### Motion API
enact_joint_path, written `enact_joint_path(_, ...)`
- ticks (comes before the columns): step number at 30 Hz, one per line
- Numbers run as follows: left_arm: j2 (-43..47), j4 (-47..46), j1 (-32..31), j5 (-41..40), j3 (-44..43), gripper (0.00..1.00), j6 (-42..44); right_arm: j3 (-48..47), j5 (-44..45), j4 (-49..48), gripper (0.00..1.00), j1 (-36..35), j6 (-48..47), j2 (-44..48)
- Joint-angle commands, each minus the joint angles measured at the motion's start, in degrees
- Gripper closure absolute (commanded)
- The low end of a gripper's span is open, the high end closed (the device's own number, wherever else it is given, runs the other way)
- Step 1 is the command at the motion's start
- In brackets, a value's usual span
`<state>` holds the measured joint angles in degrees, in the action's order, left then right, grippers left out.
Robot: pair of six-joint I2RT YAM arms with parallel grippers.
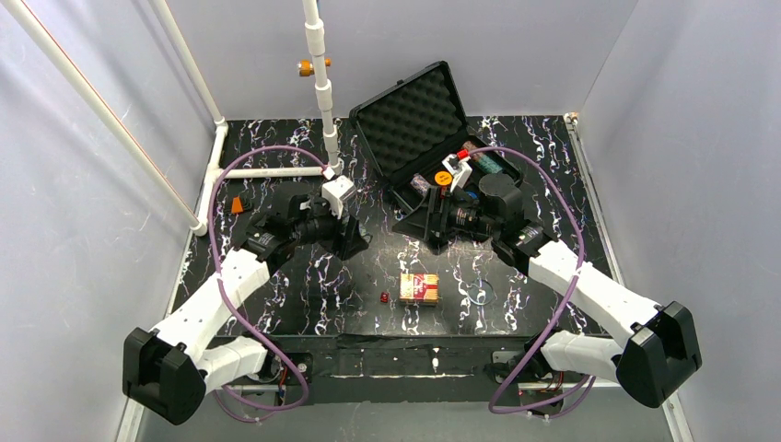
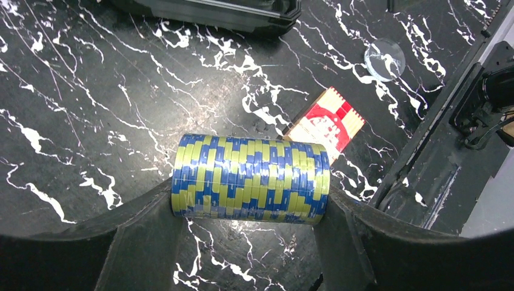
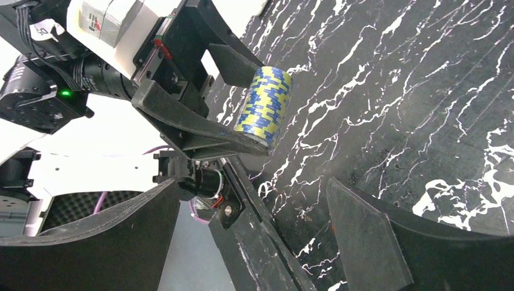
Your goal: Pack up texas hold em set
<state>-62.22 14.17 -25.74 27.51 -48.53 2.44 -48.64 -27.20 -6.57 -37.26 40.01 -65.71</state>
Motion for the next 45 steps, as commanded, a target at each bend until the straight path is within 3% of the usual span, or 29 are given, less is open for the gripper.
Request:
enact_joint_path(1,3.7,-6.8,-0.6,3.0,0.7,1.0,1.6,-2.8,-2.5,-5.7,0.02,-0.3,2.0,1.1)
enact_joint_path(15,5.9,-8.9,-2.0,5.4,2.4,1.0,2.7,-3.2,-2.4,-8.2,0.02,-0.3,7.1,-1.9)
enact_joint_path(25,9.0,-12.6,-3.1,6.7,5.3,1.0,6.4,-8.8,-3.3,5.7,0.02,-0.3,7.3,-8.3)
enact_joint_path(45,9.3,-13.5,-6.0,8.0,7.2,1.0,9.6,-12.5,-5.0,5.8,0.08,-5.9,8.0,-15.9)
